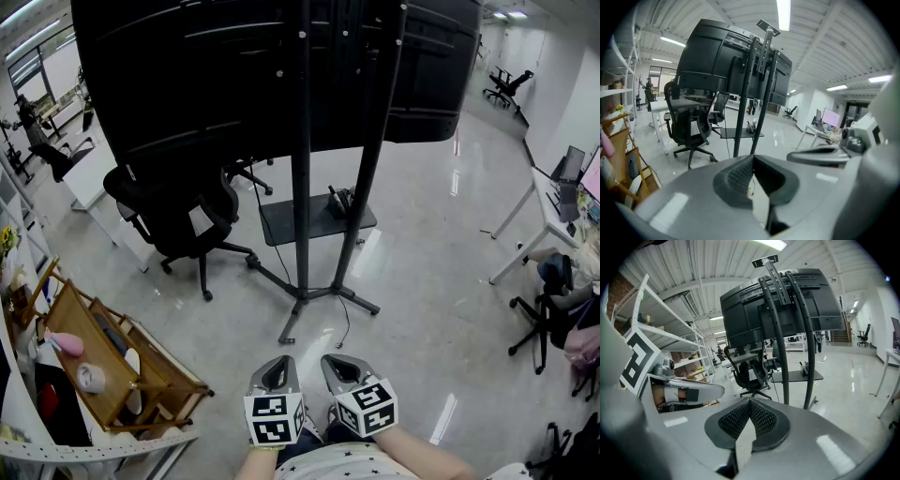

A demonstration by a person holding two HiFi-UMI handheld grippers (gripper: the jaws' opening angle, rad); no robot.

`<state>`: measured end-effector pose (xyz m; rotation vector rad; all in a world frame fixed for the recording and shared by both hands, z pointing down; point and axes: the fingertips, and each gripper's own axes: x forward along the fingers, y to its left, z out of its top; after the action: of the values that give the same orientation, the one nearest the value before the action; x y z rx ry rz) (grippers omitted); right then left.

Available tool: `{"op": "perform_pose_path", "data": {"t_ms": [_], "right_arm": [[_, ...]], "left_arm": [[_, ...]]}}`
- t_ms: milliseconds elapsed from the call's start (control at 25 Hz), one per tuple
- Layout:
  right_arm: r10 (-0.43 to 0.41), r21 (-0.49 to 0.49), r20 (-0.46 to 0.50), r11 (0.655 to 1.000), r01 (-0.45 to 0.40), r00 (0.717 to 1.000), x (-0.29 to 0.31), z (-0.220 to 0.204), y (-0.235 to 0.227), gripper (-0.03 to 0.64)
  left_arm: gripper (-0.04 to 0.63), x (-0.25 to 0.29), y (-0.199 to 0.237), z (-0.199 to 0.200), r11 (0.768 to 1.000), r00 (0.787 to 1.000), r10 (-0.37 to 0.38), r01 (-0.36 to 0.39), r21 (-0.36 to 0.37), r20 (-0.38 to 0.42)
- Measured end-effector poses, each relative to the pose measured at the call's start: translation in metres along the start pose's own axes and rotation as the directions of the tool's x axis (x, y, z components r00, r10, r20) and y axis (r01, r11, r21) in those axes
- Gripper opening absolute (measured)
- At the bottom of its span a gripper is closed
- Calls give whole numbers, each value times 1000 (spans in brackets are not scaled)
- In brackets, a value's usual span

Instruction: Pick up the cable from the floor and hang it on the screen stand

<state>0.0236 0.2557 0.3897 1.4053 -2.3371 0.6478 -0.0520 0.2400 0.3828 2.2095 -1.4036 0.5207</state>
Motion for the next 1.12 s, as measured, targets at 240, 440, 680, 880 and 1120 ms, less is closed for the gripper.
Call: {"op": "perform_pose_path", "data": {"t_ms": [240, 440, 680, 880, 1120], "right_arm": [[-16, 17, -34, 1000, 16, 999, 25, -8, -13, 0], [-11, 38, -71, 999, 14, 997, 55, -11, -35, 0], [27, 17, -142, 1000, -25, 990, 123, 2, -78, 0], [52, -43, -187, 997, -61, 981, 190, 23, -118, 0], [82, -96, -265, 989, -111, 961, 286, 20, -156, 0]], "left_arm": [[8, 23, 22, -4, 1000, 1000, 11, -11, -29, -19], [8, 59, 40, -6, 997, 998, 26, -30, -65, -56], [8, 126, 63, 3, 991, 991, 71, -83, -105, -113], [8, 194, 79, 22, 988, 986, 95, -110, -109, -138], [8, 265, 121, 6, 973, 968, 136, -170, -154, -212]]}}
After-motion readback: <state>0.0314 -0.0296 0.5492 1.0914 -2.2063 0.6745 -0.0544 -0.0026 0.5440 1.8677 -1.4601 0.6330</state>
